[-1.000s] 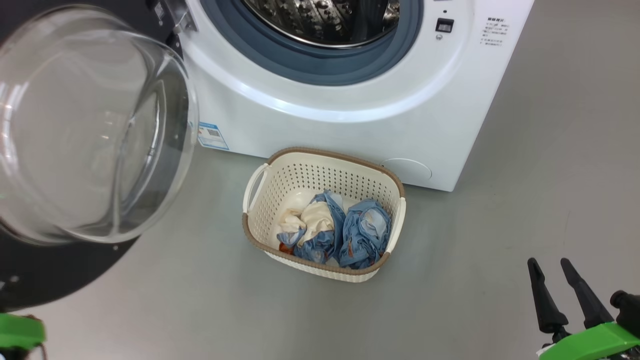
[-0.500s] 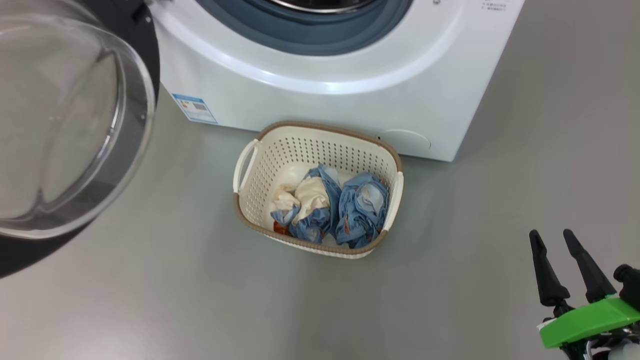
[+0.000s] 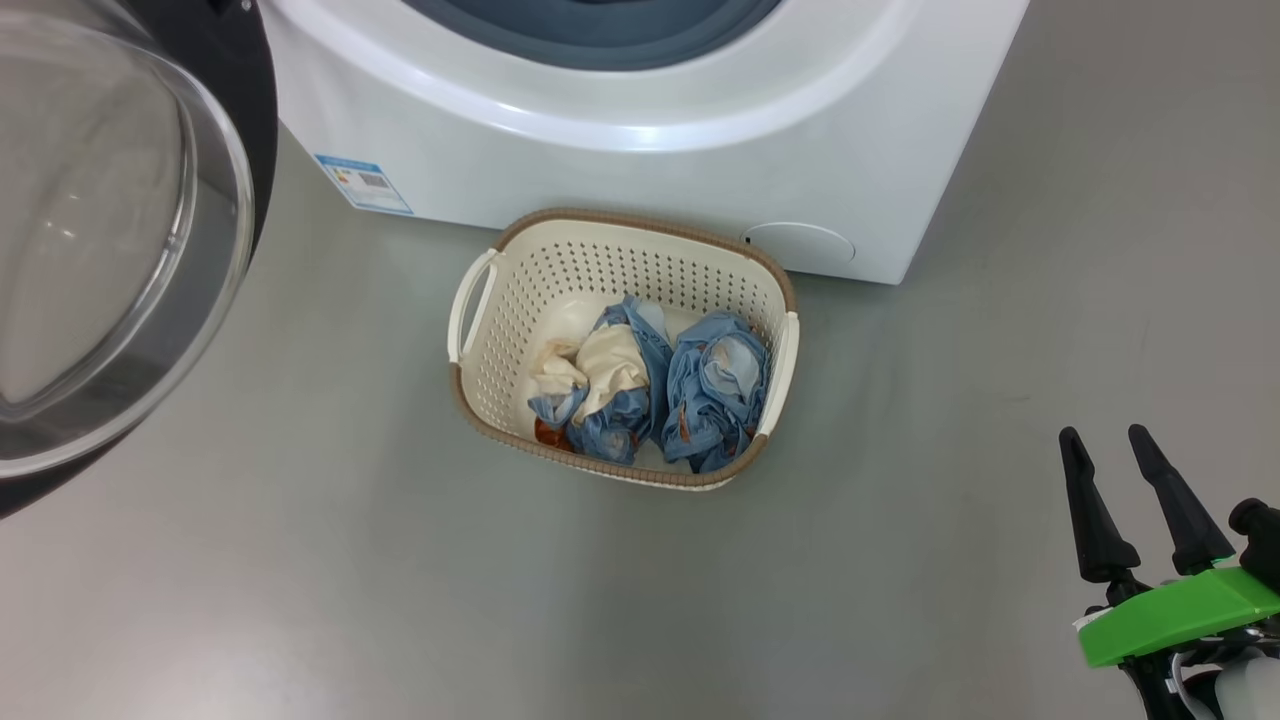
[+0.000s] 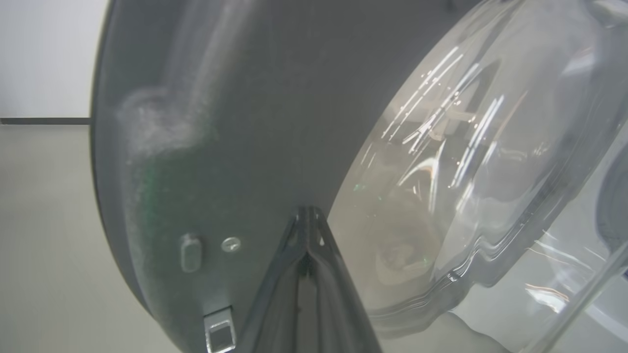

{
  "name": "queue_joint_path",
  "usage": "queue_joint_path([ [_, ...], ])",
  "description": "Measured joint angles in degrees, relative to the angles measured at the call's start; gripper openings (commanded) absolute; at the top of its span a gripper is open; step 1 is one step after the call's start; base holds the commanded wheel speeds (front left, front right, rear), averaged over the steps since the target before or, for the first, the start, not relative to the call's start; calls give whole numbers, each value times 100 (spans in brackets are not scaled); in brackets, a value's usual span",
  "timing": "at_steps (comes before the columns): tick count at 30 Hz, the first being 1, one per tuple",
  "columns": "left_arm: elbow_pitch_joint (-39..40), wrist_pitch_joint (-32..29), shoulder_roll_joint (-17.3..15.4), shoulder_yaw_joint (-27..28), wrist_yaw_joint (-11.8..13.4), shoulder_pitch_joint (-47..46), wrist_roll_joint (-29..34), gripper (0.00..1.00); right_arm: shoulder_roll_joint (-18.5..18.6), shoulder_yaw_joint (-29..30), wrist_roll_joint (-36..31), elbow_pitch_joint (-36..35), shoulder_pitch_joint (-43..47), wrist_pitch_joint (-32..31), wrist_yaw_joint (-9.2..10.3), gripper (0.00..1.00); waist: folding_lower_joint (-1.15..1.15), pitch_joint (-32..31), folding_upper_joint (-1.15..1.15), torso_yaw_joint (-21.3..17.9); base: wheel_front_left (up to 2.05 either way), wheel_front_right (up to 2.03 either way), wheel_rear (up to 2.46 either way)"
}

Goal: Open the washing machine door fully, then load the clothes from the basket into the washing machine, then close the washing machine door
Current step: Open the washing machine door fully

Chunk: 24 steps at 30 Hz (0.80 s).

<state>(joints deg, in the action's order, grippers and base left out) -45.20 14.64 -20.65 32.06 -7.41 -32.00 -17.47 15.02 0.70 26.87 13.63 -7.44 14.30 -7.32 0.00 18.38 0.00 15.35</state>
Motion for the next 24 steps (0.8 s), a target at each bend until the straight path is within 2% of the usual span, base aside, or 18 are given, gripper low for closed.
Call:
queue_joint_path([
  [6, 125, 0, 16, -174, 0, 73, 3, 0, -34, -7, -1, 36, 7, 0, 0, 100, 0, -217, 0, -11, 0, 0, 0],
  [15, 984, 0, 441, -428, 0, 1143, -245, 0, -69, -34, 5, 80, 122, 0, 0, 100, 0, -681, 0, -23, 0, 0, 0],
  [18, 1230, 0, 544, -501, 0, 1393, -321, 16, -77, -37, 13, 96, 177, 0, 0, 100, 0, -777, 0, -33, 0, 0, 0],
  [21, 1607, 0, 756, -580, 0, 1835, -464, 41, -87, -37, 55, 100, 213, 0, 0, 100, 0, -933, 0, -58, 0, 0, 0],
  [23, 1851, 0, 881, -684, 0, 2125, -480, 49, -89, -36, 65, 101, 277, 0, 0, 100, 0, -1040, 0, -79, 0, 0, 0],
  [24, 1959, 0, 929, -722, 0, 2247, -514, 57, -92, -36, 94, 108, 313, 0, 0, 100, 0, -1091, 0, -90, 0, 0, 0],
])
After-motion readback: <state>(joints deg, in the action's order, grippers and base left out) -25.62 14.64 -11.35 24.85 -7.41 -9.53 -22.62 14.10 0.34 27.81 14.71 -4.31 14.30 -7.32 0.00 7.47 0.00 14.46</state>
